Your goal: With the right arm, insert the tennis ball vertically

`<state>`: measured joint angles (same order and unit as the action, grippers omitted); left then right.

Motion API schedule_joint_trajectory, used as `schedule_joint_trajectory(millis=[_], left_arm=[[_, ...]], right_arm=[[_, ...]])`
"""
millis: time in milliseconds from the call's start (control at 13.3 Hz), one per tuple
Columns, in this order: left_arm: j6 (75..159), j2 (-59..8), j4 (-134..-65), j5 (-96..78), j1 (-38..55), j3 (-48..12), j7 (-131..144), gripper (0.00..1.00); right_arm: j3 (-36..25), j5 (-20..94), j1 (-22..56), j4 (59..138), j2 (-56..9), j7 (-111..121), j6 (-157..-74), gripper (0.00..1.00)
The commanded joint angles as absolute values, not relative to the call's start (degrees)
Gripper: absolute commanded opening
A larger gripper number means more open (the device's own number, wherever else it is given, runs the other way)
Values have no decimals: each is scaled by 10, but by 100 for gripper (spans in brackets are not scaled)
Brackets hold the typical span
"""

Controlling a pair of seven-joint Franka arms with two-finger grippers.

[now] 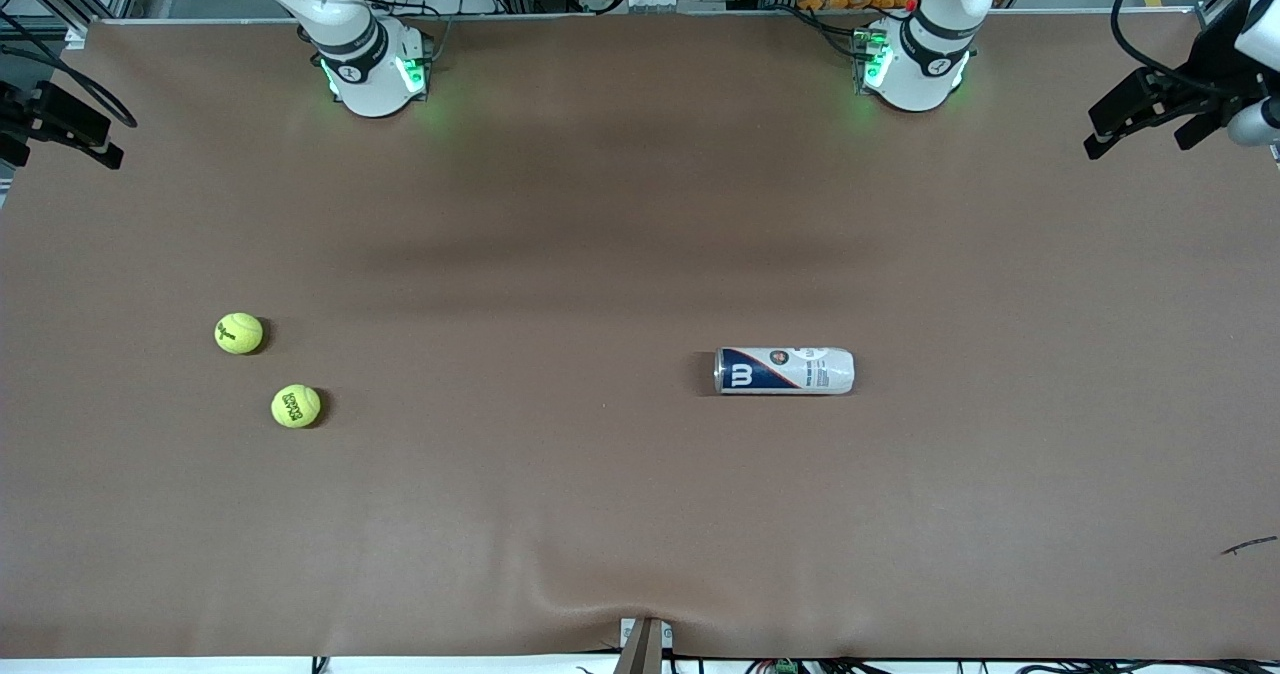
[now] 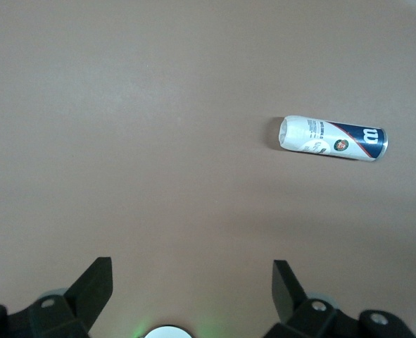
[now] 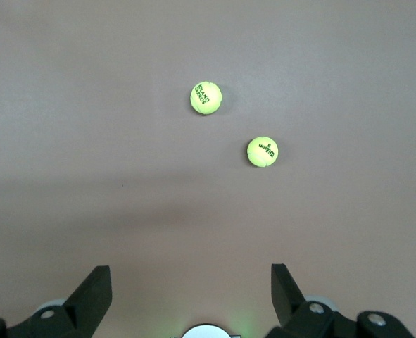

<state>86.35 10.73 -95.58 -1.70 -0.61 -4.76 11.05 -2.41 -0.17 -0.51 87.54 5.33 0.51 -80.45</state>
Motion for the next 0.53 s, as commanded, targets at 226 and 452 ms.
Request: schedule_joint_trajectory(millis=[226,452], left_arm=[[824,95,-918,18,-8,-54,108,100],[824,85,-916,20,-4,-54,109,100]], right_arm=[[-23,-1,-5,868,54,7,-803,100],[-23,1,-8,869,54,7,-802,100]])
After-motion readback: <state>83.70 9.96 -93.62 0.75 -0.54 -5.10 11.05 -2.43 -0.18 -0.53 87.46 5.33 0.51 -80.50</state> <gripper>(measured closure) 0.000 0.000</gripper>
